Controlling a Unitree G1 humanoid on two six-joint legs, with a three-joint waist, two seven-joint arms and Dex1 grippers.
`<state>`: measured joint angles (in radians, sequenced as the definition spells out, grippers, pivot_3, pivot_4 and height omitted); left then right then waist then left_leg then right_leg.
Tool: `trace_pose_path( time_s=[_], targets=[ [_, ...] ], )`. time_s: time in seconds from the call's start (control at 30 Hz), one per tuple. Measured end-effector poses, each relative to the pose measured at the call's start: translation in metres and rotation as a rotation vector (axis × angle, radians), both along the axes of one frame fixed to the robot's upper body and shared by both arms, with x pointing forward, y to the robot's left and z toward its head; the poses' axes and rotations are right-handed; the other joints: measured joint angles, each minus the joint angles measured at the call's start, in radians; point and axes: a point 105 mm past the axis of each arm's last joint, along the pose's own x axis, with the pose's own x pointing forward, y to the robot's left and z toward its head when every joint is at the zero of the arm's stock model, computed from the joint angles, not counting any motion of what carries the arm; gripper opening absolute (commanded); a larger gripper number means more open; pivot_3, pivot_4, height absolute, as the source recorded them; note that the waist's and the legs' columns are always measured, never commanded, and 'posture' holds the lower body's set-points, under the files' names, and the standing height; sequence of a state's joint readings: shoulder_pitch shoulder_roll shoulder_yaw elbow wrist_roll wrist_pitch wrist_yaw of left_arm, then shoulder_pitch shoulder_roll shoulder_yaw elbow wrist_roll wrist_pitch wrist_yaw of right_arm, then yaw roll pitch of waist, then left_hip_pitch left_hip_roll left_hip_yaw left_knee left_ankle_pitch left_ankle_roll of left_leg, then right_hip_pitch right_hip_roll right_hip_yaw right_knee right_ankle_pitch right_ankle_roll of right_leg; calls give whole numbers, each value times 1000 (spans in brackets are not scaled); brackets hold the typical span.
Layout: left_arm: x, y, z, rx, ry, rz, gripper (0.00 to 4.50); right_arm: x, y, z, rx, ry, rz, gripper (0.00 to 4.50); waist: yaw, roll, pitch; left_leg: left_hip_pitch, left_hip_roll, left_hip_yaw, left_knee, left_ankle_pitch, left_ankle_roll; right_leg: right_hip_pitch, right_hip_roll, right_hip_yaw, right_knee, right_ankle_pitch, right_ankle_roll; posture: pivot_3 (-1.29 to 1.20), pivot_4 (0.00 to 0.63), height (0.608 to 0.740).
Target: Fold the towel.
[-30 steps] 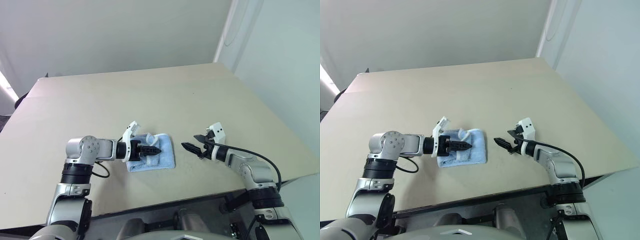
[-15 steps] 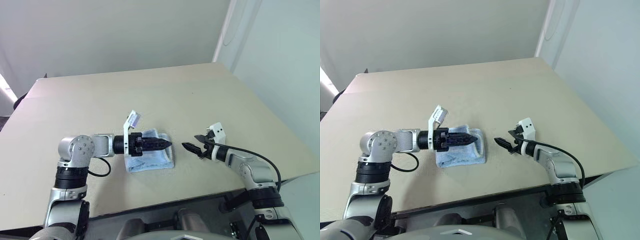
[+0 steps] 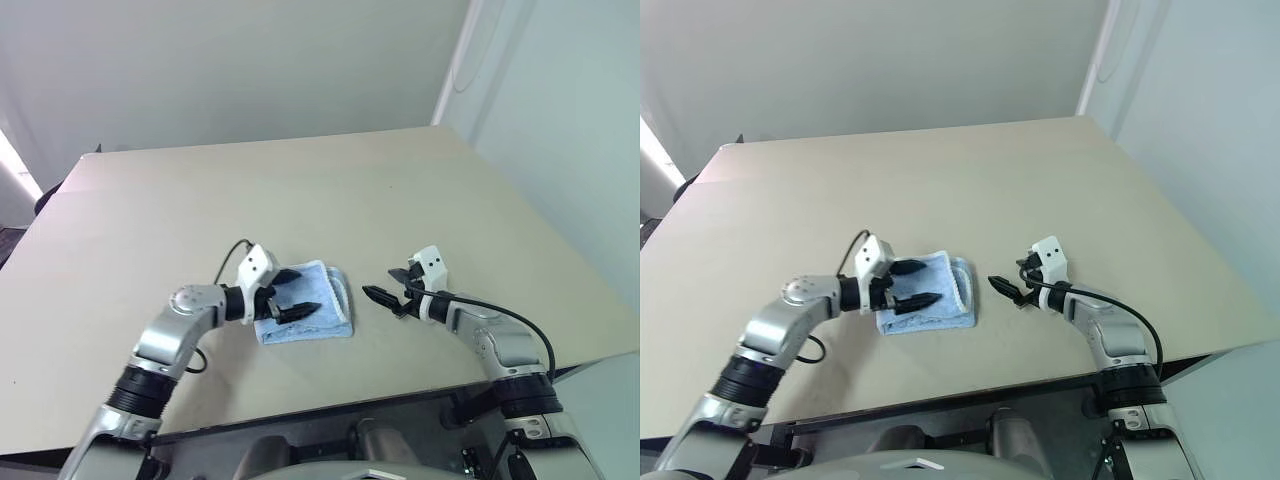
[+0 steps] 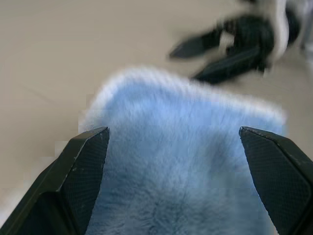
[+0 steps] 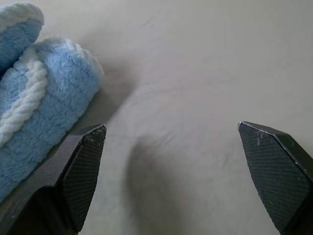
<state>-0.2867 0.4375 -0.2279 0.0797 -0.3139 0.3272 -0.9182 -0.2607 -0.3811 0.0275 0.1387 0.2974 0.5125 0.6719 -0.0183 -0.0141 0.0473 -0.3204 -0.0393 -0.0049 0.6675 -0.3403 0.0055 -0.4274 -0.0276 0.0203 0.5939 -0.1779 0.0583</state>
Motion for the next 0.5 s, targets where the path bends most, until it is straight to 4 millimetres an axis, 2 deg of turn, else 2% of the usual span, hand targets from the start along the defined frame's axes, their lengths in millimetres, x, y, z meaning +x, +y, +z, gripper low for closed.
trace_pose_path(
  time_s=[0.07, 0.13, 0.27, 0.4, 0.5],
  targets=[
    [2, -5, -14, 41, -46, -3, 4481, 0, 0, 0, -4, -2, -1, 4500, 5, 0, 0, 0, 0, 0, 0, 0, 0, 0, 0, 0, 0, 0, 0, 0, 0, 740],
    [4, -8, -21, 54, -109, -5, 4481, 0, -2, 0, -13, -3, -2, 4500, 7, 1, -1, 0, 0, 0, 0, 0, 0, 1, 0, 0, 1, 0, 0, 0, 0, 740],
    [4, -12, -22, 19, -126, -16, 4481, -2, -2, 0, -2, 19, 7, 4500, 9, 2, -2, 1, 0, 0, 1, 0, 0, 2, 0, 0, 1, 0, 1, 0, 0, 740],
    [2, -10, -20, 4, -130, -39, 4481, -6, 0, 5, 81, 80, 30, 4500, 7, 2, -2, 1, 0, 0, 1, 0, 0, 2, 0, -1, 1, 0, 1, 0, 0, 740],
    [-3, -11, -15, -30, -122, -64, 4481, -4, 2, 21, 201, 138, 54, 4500, 6, 2, -1, 0, 0, 0, 1, 0, 1, 2, 0, -1, 1, 1, 2, 0, 0, 740]
  ],
)
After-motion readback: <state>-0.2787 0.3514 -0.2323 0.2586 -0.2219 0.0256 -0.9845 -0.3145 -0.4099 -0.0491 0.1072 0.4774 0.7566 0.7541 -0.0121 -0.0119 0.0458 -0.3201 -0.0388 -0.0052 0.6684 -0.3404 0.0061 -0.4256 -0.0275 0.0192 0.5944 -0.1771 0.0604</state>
